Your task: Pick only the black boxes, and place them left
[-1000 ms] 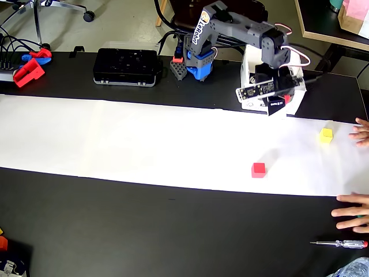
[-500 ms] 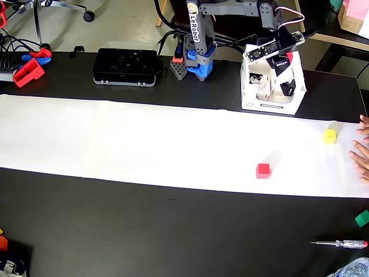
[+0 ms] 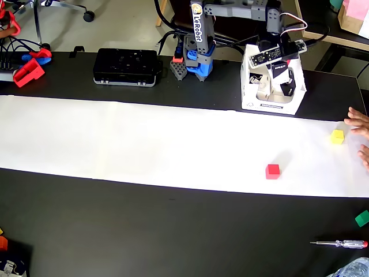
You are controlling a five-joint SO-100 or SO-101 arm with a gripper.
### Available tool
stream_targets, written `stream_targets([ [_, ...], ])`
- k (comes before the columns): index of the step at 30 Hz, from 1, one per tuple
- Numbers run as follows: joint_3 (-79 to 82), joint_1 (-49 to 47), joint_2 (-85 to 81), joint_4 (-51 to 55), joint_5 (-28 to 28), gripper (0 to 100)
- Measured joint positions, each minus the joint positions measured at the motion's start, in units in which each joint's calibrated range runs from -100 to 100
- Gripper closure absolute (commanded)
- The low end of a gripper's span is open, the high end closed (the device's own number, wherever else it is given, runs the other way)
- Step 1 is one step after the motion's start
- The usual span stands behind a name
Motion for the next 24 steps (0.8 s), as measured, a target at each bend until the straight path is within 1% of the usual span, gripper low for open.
stream_targets([
  [9,0.35,0.37,0.0,0.0,4.88,59],
  [13,0.35,4.61,-3.61,0.0,9.23,60],
  [14,0.35,6.37,-5.41,0.0,10.6,62],
  [16,0.35,10.06,-9.35,-0.08,13.14,70],
  [21,1.15,20.86,-20.02,-5.66,18.12,95],
  [23,3.8,25.84,-24.86,-9.54,19.24,100],
  [24,5.74,28.43,-27.4,-11.66,19.98,100],
])
